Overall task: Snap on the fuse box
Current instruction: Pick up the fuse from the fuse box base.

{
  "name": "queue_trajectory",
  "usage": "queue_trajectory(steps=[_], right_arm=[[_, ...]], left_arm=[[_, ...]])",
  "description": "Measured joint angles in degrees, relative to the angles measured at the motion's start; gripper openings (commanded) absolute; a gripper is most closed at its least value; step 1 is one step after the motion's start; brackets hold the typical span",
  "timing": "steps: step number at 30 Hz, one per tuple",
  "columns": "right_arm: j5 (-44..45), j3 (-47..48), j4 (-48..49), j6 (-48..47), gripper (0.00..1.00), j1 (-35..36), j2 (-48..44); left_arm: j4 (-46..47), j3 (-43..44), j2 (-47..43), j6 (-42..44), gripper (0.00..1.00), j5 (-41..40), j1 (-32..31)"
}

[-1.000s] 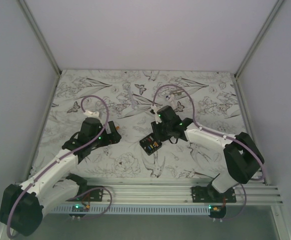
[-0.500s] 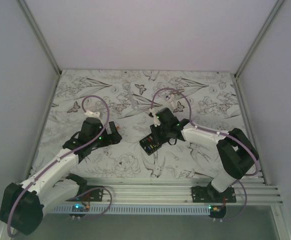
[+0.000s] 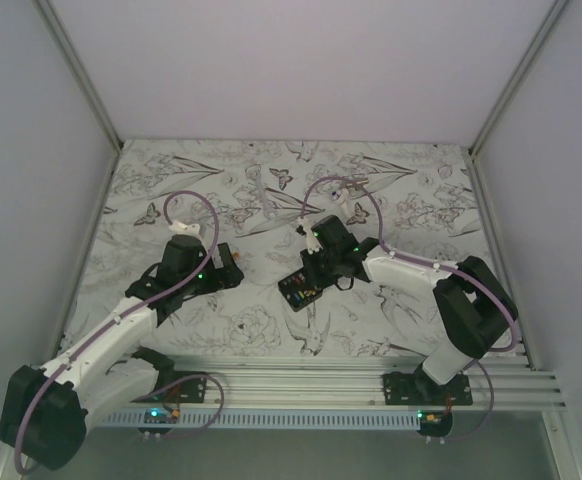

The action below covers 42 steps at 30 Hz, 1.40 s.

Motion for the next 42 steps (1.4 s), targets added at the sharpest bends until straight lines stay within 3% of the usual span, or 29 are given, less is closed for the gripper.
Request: queue_trajectory(steps=[22,31,42], right_arm=[[-2.69,0.0,0.0,1.11,0.18,0.13,-1.57],[-0.17,-0.33,-0.02,1.49,0.28,0.83,-1.64],[1.33,-0.52,0.74,1.42,0.31,0.83,-1.05]], left_arm=[[0.02,0.02,0.24,-0.04,1.0,0.96,0.0],[0.02,0.02,0.37,-0.26,1.0,1.57,0.0],[3.43,0.02,5.99,-4.68,0.94,7.76,-2.4]])
